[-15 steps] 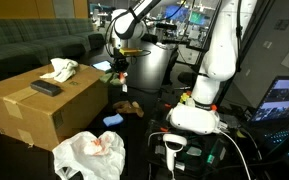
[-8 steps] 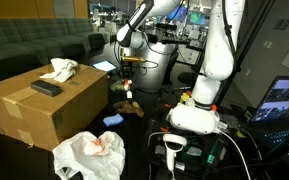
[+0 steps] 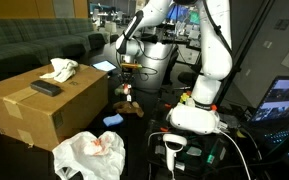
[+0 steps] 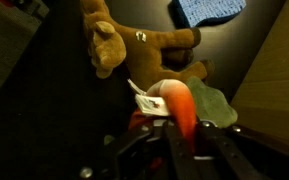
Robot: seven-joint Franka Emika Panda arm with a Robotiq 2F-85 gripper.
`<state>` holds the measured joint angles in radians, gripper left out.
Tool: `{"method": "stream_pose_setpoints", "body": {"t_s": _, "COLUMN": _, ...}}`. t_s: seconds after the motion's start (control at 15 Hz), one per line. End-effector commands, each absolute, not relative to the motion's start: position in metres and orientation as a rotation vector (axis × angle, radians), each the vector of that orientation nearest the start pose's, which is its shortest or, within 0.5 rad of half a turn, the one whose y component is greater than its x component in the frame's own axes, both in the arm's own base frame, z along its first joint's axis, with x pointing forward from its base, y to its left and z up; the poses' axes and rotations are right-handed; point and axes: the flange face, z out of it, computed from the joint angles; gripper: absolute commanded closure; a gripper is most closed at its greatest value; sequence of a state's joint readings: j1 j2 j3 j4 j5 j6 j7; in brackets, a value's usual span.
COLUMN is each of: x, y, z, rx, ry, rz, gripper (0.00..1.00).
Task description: Put the turnip plushie on the table, then the moose on the box, then the white towel on the table, then the blue sponge on the box, then the duster on the table, lastly, the plastic on the box
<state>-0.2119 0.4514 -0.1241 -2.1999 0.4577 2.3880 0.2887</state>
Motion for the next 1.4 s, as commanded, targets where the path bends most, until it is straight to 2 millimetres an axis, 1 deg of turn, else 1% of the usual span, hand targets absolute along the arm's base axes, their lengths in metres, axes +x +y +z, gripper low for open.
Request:
{"method": "stream_pose_setpoints", "body": {"t_s": 0.0, "x": 0.505, "y": -0.192, "z": 0.136, "rx": -2.490, "ry": 1.487, "rz": 0.365, "gripper": 0.91}}
{"method": "stream_pose_setpoints", "body": {"t_s": 0.13, "x": 0.506, "y": -0.198, "z": 0.124, "rx": -2.467, "ry": 1.524, "rz": 0.383, "gripper": 0.90}}
{"method": "stream_pose_setpoints", "body": {"t_s": 0.2, "x": 0.503, "y": -0.201, "z": 0.120, "rx": -2.456, "ry": 1.541, "rz": 0.394, "gripper": 0.85}}
{"method": "stream_pose_setpoints", "body": {"t_s": 0.27, "x": 0.502, "y": -0.203, "z": 0.116, "rx": -2.443, "ry": 1.556, "rz": 0.404, "gripper": 0.62}}
{"method": "stream_pose_setpoints", "body": {"t_s": 0.4, "x": 0.499, "y": -0.205, "z": 0.109, "rx": -2.423, "ry": 1.576, "rz": 0.418, "gripper": 0.59}}
{"method": "stream_pose_setpoints", "body": {"t_s": 0.53, "x": 0.495, "y": -0.204, "z": 0.106, "rx": -2.410, "ry": 1.589, "rz": 0.422, "gripper": 0.46}}
{"method": "stream_pose_setpoints", "body": {"t_s": 0.73, "x": 0.488, "y": -0.201, "z": 0.107, "rx": -2.408, "ry": 1.595, "rz": 0.423, "gripper": 0.21}}
{"method": "stream_pose_setpoints", "body": {"t_s": 0.93, "x": 0.479, "y": -0.190, "z": 0.110, "rx": -2.435, "ry": 1.573, "rz": 0.426, "gripper": 0.01}}
{"method": "stream_pose_setpoints", "body": {"t_s": 1.13, "x": 0.467, "y": -0.171, "z": 0.109, "rx": -2.462, "ry": 1.553, "rz": 0.428, "gripper": 0.00}}
{"method": "stream_pose_setpoints", "body": {"t_s": 1.2, "x": 0.461, "y": -0.159, "z": 0.108, "rx": -2.475, "ry": 1.544, "rz": 0.429, "gripper": 0.00}}
{"method": "stream_pose_setpoints", "body": {"t_s": 1.27, "x": 0.457, "y": -0.152, "z": 0.107, "rx": -2.484, "ry": 1.534, "rz": 0.427, "gripper": 0.00}}
{"method": "stream_pose_setpoints", "body": {"t_s": 1.33, "x": 0.449, "y": -0.141, "z": 0.106, "rx": -2.498, "ry": 1.524, "rz": 0.432, "gripper": 0.00}}
